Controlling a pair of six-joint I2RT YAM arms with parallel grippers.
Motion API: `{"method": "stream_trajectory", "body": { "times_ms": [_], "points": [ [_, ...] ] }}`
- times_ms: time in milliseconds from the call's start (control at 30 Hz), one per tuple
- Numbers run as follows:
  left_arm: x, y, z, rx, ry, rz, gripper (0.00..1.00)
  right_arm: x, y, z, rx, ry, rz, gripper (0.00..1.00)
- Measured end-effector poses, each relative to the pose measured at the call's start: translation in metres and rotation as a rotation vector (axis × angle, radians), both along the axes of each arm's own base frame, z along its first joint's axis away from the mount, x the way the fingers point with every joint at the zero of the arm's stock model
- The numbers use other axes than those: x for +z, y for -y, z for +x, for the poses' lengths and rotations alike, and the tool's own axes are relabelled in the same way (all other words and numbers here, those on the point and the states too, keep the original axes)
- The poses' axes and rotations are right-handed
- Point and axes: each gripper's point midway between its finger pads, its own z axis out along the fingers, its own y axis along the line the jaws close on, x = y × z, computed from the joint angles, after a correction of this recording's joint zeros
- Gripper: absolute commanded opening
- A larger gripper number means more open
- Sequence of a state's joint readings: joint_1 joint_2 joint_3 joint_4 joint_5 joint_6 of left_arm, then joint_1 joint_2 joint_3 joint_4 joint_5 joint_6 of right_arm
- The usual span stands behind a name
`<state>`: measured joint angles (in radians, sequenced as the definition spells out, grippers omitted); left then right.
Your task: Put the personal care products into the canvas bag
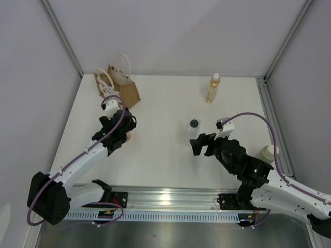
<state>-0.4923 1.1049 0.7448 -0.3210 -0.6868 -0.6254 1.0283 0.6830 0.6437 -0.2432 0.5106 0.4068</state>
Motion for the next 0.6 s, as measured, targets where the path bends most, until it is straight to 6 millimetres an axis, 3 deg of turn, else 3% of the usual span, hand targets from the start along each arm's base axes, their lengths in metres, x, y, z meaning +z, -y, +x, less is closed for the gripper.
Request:
{"method": "stream_trajectory", "body": {
  "times_ms": [200,333,600],
  "points": [
    [0.01,-0.008,0.014,-0.007,0.036,0.02,0.8,0.0,0.0,0.0,0.0,0.0,0.0,0.99],
    [0.013,-0.003,0.021,-0.054,0.051,0.032,0.81,0.0,0.0,0.0,0.0,-0.001,-0.001,1.0],
    [-0.01,0.005,0.024,-0.111,0.013,0.048,0.81,-0.001,0.001,-0.001,0.0,-0.003,-0.005,0.99]
  ]
}}
